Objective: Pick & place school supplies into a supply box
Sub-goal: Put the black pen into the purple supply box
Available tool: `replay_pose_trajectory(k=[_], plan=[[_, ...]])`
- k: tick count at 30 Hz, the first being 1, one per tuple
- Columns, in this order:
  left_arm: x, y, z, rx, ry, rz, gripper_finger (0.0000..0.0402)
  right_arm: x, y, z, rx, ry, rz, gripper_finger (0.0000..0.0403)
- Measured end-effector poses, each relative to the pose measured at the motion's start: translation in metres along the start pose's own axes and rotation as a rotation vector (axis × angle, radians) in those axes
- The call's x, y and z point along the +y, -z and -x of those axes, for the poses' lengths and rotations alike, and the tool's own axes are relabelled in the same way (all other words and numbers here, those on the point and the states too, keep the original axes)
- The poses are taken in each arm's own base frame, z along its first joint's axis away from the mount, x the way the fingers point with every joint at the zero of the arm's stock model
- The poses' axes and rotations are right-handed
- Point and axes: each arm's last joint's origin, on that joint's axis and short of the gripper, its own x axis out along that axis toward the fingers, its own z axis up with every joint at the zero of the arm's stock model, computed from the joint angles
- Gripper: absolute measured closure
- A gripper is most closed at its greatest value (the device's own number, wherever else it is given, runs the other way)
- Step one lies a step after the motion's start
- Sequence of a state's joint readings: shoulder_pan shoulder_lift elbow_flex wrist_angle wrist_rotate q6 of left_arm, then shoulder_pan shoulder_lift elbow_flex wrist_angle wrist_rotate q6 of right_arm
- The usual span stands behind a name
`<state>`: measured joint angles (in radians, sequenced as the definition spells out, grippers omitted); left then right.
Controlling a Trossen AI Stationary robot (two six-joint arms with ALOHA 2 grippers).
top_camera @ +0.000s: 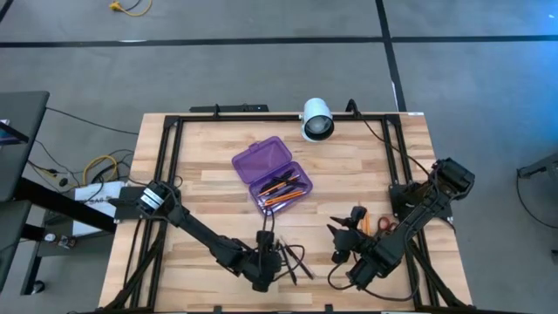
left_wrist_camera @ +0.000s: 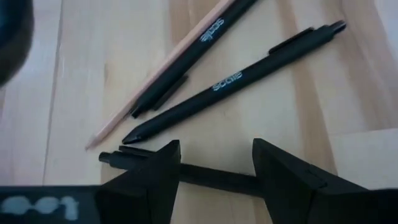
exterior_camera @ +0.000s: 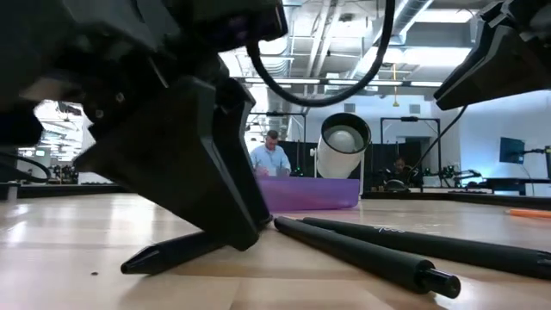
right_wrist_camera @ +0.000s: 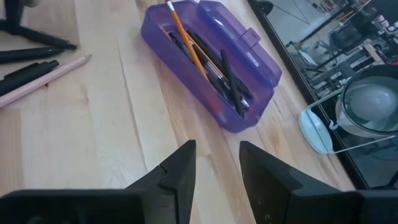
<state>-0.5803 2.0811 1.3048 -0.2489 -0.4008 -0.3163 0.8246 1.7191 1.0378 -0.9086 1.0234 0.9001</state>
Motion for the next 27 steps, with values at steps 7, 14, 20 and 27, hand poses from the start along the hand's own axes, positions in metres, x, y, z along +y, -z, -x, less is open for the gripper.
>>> replay_pose_trajectory(k=[7, 14, 20, 27], plan=[[0.004, 0.006, 0.002, 0.091, -0.004, 0.035, 0.0211, 0.0, 0.0, 0.0, 0.002, -0.002, -0.001, 0.0285], [0.005, 0.014, 0.009, 0.175, -0.033, 0.049, 0.0211, 0.0, 0.0, 0.0, 0.003, -0.003, -0.001, 0.0285], [0.007, 0.022, 0.027, 0.278, -0.053, 0.023, 0.0211, 0.0, 0.0, 0.0, 0.003, -0.003, -0.001, 0.0285], [0.004, 0.036, 0.051, 0.43, -0.016, -0.114, 0.0211, 0.0, 0.0, -0.001, 0.003, -0.002, -0.004, 0.0285]])
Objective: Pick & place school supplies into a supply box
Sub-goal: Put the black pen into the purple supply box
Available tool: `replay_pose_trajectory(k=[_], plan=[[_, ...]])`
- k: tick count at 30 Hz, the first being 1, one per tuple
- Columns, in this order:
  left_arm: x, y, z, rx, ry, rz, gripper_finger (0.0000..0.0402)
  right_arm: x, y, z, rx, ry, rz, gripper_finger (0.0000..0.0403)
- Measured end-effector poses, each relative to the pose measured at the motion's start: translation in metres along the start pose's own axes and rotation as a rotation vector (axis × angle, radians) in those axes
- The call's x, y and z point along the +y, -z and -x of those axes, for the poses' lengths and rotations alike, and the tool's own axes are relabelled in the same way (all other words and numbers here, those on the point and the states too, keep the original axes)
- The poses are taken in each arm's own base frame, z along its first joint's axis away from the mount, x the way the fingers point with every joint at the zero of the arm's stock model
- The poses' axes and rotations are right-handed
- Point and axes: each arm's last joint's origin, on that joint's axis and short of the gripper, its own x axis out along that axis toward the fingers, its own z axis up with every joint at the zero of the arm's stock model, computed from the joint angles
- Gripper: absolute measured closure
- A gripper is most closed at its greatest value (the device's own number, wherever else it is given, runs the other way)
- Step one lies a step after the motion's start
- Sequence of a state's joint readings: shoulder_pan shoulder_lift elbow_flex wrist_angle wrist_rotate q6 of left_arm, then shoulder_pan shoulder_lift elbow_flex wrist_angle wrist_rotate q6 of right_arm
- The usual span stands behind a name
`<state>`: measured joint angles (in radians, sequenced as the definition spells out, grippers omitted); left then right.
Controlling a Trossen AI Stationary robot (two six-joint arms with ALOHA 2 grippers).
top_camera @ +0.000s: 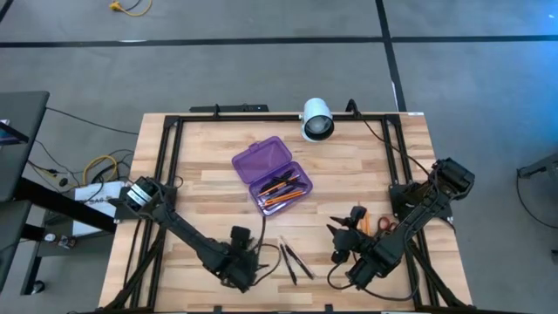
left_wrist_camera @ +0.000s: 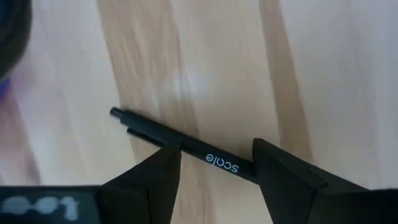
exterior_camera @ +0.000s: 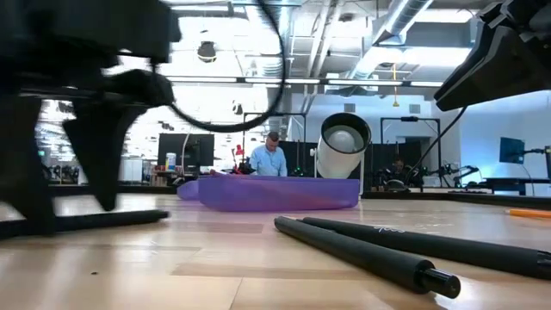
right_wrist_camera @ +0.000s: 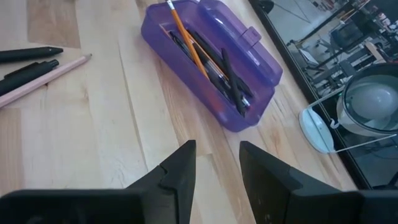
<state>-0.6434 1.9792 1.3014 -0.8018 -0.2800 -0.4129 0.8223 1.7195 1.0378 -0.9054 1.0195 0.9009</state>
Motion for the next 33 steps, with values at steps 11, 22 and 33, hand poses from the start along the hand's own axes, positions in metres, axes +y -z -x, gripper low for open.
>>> replay_pose_trajectory(k=[11, 22, 33], plan=[[-0.002, 0.013, 0.009, 0.098, -0.06, 0.036, 0.0211, 0.0, 0.0, 0.0, -0.002, -0.002, -0.003, 0.0285], [0.005, 0.011, 0.015, 0.131, -0.099, 0.33, 0.0211, 0.001, -0.001, 0.0, -0.006, -0.008, -0.016, 0.0285], [0.004, 0.012, 0.013, 0.135, -0.095, 0.429, 0.0211, 0.002, -0.001, 0.0, -0.008, -0.01, -0.021, 0.0285]])
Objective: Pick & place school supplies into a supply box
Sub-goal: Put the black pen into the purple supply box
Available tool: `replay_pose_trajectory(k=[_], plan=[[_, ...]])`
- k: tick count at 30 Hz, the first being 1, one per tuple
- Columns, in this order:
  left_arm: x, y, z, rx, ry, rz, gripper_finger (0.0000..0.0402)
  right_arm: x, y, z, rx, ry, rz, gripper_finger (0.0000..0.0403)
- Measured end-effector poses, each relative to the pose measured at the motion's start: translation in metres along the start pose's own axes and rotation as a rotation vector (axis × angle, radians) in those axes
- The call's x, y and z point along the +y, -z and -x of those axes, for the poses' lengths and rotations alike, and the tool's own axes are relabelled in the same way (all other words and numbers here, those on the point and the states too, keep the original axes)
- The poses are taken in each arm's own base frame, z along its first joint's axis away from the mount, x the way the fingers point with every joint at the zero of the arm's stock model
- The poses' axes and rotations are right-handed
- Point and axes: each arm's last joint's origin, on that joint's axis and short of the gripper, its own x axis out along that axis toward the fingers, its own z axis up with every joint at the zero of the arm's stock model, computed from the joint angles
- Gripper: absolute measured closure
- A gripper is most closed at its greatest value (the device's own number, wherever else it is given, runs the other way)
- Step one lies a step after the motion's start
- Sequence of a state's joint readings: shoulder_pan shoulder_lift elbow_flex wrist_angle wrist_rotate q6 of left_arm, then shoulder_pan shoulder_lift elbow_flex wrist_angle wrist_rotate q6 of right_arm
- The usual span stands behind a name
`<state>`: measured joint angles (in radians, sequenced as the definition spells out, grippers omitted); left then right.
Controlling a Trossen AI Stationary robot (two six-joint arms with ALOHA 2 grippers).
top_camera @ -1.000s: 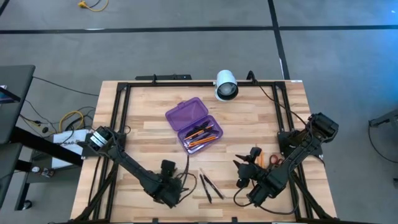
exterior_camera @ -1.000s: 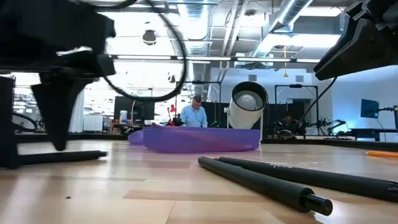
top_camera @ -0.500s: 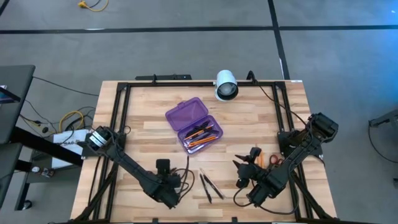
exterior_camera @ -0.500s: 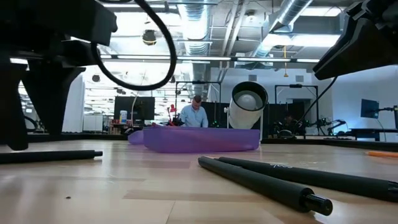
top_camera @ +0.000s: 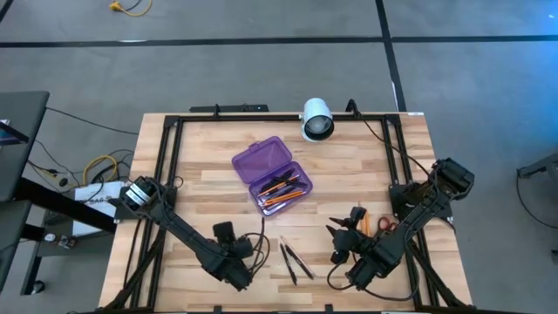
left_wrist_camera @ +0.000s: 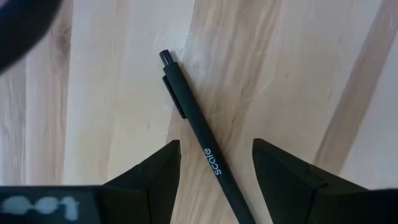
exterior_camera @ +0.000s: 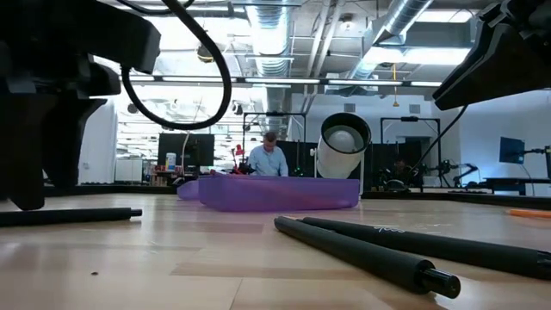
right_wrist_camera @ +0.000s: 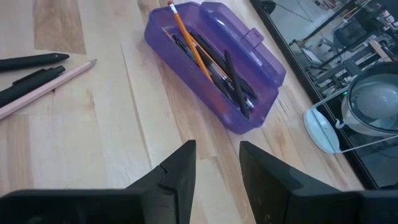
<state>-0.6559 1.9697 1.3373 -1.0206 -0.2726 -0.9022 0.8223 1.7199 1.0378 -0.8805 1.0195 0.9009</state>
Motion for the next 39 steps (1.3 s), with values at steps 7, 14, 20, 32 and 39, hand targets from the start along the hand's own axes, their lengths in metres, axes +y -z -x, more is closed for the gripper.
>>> replay_pose_trajectory(k=[7, 14, 20, 32, 39], plan=[[0.0, 0.003, 0.001, -0.014, -0.028, 0.038, 0.0227, 0.0, 0.0, 0.0, -0.001, -0.002, -0.019, 0.0285], [-0.008, 0.019, 0.006, -0.03, -0.065, 0.064, 0.0244, 0.001, 0.007, -0.003, 0.0, -0.001, -0.015, 0.0285], [-0.014, 0.038, -0.005, -0.064, -0.069, 0.096, 0.0246, 0.003, 0.013, -0.006, 0.0, -0.013, -0.03, 0.0285], [-0.009, 0.043, -0.026, -0.107, -0.031, 0.085, 0.0246, 0.003, 0.013, -0.007, 0.0, -0.012, -0.028, 0.0285], [-0.005, 0.038, -0.026, -0.108, 0.019, 0.059, 0.0246, 0.003, 0.013, -0.007, 0.0, -0.013, -0.031, 0.0285]])
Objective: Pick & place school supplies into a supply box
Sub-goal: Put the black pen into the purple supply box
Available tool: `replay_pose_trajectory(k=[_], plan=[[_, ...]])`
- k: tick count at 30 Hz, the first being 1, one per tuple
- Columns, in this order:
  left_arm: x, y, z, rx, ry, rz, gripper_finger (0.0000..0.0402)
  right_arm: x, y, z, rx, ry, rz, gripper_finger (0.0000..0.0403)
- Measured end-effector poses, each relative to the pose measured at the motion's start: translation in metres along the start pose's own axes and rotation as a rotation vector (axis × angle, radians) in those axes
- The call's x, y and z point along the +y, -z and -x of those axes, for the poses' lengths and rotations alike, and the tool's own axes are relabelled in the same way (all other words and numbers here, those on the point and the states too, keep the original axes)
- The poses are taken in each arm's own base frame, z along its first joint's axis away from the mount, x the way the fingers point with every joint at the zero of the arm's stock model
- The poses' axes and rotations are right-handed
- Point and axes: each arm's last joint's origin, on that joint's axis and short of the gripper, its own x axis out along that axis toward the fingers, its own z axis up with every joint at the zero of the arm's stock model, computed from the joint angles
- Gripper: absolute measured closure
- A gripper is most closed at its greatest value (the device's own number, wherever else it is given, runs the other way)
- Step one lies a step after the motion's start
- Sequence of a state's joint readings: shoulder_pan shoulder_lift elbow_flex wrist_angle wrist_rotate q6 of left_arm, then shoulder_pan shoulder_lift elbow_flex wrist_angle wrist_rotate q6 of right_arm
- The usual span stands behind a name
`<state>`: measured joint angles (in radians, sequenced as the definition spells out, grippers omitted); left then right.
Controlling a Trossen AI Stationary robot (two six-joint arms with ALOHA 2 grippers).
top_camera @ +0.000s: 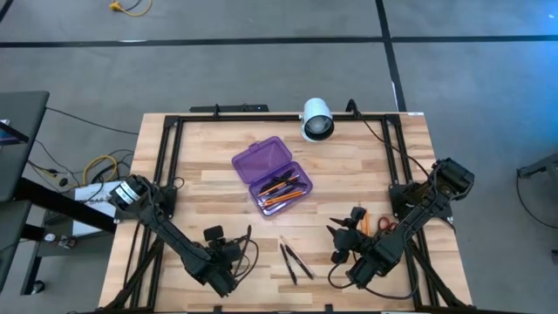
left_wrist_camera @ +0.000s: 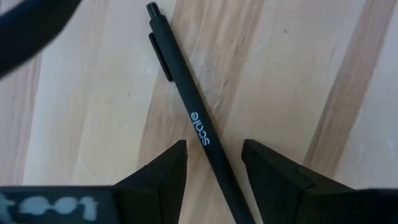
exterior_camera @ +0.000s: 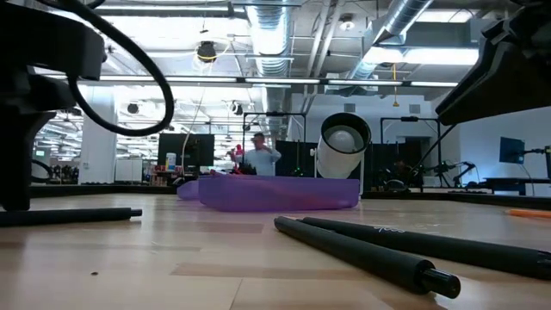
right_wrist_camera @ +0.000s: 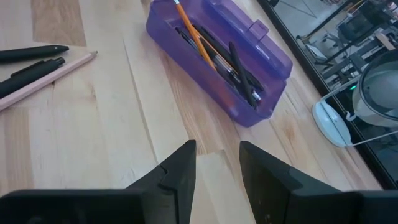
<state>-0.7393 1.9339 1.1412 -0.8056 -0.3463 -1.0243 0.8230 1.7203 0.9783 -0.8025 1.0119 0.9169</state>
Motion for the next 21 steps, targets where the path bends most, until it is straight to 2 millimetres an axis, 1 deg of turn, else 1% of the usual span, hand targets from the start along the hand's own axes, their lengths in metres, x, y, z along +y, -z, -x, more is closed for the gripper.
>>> replay_pose_trajectory(k=[3, 6, 10, 13, 21], plan=[[0.002, -0.002, 0.006, -0.022, 0.023, -0.003, 0.0246, 0.0, 0.0, 0.0, 0.0, 0.0, 0.0, 0.0285], [0.003, -0.004, 0.007, -0.017, 0.033, -0.012, 0.0246, 0.0, 0.0, 0.0, -0.001, -0.002, -0.003, 0.0285], [0.008, -0.002, -0.004, 0.001, 0.073, -0.001, 0.0246, 0.001, 0.0, 0.0, -0.002, -0.004, -0.007, 0.0285], [0.011, 0.001, -0.01, -0.021, 0.101, 0.017, 0.0247, 0.001, -0.001, 0.0, -0.004, -0.007, -0.012, 0.0285], [0.012, -0.001, -0.008, -0.043, 0.141, 0.009, 0.0251, 0.001, -0.001, -0.001, 0.004, -0.008, -0.007, 0.0285]])
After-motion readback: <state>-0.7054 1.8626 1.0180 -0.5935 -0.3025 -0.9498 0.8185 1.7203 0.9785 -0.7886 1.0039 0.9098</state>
